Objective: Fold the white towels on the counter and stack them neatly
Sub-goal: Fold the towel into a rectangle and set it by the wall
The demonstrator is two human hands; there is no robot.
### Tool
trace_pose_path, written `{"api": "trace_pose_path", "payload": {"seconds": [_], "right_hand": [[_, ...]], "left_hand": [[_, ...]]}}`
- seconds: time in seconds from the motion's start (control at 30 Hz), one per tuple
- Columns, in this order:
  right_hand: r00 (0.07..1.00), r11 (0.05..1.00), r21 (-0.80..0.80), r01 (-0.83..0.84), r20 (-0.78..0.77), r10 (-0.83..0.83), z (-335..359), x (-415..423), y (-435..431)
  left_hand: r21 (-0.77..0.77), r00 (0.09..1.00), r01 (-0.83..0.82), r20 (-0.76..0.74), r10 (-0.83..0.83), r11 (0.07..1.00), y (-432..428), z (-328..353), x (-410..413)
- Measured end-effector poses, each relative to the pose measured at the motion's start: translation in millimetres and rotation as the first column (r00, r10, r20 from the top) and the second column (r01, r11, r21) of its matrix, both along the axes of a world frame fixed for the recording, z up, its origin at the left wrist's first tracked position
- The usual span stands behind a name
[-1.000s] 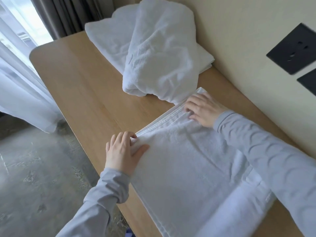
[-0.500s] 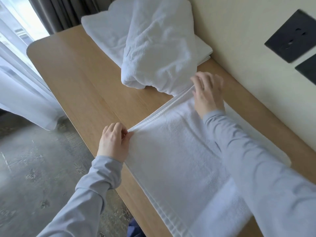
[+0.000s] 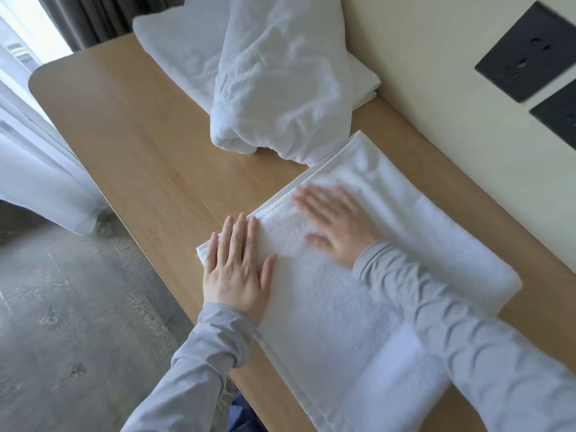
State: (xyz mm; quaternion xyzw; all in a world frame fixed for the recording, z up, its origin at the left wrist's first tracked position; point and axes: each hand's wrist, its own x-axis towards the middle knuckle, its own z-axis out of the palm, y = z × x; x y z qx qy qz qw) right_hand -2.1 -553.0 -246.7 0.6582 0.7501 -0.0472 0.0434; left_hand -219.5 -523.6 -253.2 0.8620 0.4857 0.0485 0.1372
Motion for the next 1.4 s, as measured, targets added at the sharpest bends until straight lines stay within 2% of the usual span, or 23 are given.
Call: {"api": "trace_pose_path", "payload": {"seconds": [0.07, 0.13, 0.23, 0.33, 0.4, 0.47, 0.57, 0.67, 0.87, 0.97, 1.03, 1.13, 1.23, 1.3, 1.4], "right_hand": [[0.977, 0.977, 0.022, 0.214, 0.003, -0.214, 1.1, 36.8, 7.9], [0.933, 0.935, 0.039, 0.353, 0.058, -0.354, -1.1, 65.9, 11.9], [0.905, 0.906, 0.035, 0.421, 0.055, -0.422, -3.1, 70.7, 13.9], [0.878, 0.875, 0.080, 0.478, -0.068, -0.473, 1.7, 55.6, -7.7], [0.849, 0.844, 0.099, 0.527, -0.098, -0.519, 4.5, 46.6, -41.6], [0.789, 0.782, 0.108, 0.614, -0.092, -0.607, 6.5, 40.2, -85.2], [0.719, 0.719, 0.054, 0.693, 0.021, -0.694, 8.2, 34.2, -145.2], [0.710, 0.713, 0.009, 0.702, 0.071, -0.700, 9.6, 37.8, -180.8], [0.716, 0.717, -0.019, 0.697, 0.077, -0.694, 12.3, 54.4, -237.1], [0.721, 0.721, -0.024, 0.692, 0.063, -0.690, 14.2, 59.3, -260.7], [0.713, 0.714, -0.015, 0.700, -0.016, -0.701, 17.2, 60.6, -261.9], [0.754, 0.752, 0.086, 0.654, -0.161, -0.637, 27.1, 57.8, -233.6], [0.856, 0.838, 0.225, 0.498, -0.282, -0.433, 35.5, 49.8, -177.8], [0.873, 0.895, 0.185, 0.406, -0.368, -0.320, 42.7, 39.9, -133.9], [0.873, 0.944, 0.112, 0.312, -0.427, -0.238, 50.7, 29.2, -79.5]], "left_hand": [[0.000, 1.000, -0.006, -0.003, 0.006, 1.000, 0.6, -0.9, 1.6], [-0.007, 1.000, -0.013, -0.010, 0.013, 1.000, 0.3, -2.7, 2.1], [0.001, 1.000, -0.019, -0.011, 0.019, 1.000, 0.1, -4.6, 2.4], [0.000, 1.000, -0.025, -0.010, 0.025, 1.000, -1.1, -3.4, 2.6], [-0.004, 1.000, -0.023, -0.009, 0.023, 1.000, -3.0, -3.0, 2.7], [-0.003, 1.000, -0.026, -0.005, 0.026, 1.000, -4.2, -2.1, 3.7], [-0.011, 1.000, -0.023, -0.014, 0.023, 1.000, -8.3, -0.1, 6.1], [-0.033, 1.000, -0.001, -0.029, 0.000, 0.999, -26.6, 2.2, 11.4], [-0.103, 0.998, -0.013, 0.054, 0.019, 0.995, -89.9, 3.7, 23.5], [-0.174, 0.979, -0.085, 0.169, 0.115, 0.981, -102.4, 4.4, 30.8], [-0.203, 0.966, -0.132, 0.194, 0.172, 0.970, -94.0, 7.6, 43.3], [-0.405, 0.957, -0.192, 0.123, 0.261, 0.894, -63.6, 17.5, 70.2], [-0.578, 0.953, -0.135, 0.145, 0.264, 0.805, -39.1, 27.8, 89.4], [-0.621, 0.929, -0.086, 0.232, 0.288, 0.779, -32.0, 33.9, 93.5], [-0.597, 0.926, -0.003, 0.301, 0.228, 0.802, -28.5, 37.9, 94.7]]}}
